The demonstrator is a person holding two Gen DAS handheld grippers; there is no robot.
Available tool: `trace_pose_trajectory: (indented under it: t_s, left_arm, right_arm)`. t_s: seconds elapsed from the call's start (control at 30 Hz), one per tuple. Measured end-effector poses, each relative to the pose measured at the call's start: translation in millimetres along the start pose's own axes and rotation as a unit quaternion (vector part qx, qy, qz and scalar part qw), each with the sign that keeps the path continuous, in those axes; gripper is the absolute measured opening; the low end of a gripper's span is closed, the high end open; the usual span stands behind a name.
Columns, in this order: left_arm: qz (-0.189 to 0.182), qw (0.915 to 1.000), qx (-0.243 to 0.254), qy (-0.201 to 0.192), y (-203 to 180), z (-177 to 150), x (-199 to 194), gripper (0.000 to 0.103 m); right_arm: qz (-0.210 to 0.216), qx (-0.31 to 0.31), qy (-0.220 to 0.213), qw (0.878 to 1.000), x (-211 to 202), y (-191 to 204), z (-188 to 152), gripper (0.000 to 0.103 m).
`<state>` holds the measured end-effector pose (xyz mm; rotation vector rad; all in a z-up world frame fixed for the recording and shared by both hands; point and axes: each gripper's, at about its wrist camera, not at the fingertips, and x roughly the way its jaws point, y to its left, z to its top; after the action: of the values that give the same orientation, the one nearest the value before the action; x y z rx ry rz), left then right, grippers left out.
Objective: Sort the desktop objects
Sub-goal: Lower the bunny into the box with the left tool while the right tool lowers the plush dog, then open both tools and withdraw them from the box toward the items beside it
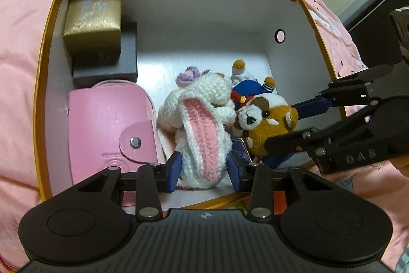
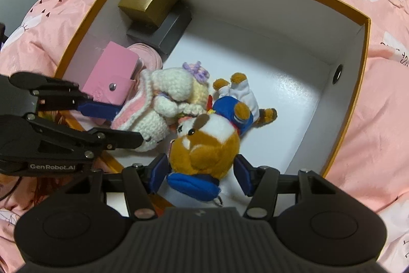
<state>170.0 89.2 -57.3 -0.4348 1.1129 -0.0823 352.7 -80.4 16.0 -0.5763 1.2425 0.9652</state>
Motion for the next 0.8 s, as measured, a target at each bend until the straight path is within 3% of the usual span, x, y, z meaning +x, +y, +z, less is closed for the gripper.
trace_pose_trajectory:
  t_s: [0.33, 0.8]
  left_arm:
    - [-0.001, 0.9997, -0.026, 0.005, 10.8, -0.6, 2.6, 0.041]
    - [0.032, 0.9994, -0.004, 0.011, -0.9, 1.0, 15.1, 0.041]
  right_arm:
    - [0.04, 0.034, 0.003, 0.999, 21.2, -8.6, 1.5, 0.055]
    - [0.025, 0.019, 0.003, 0.999, 31.8, -1.0, -6.1, 0.052]
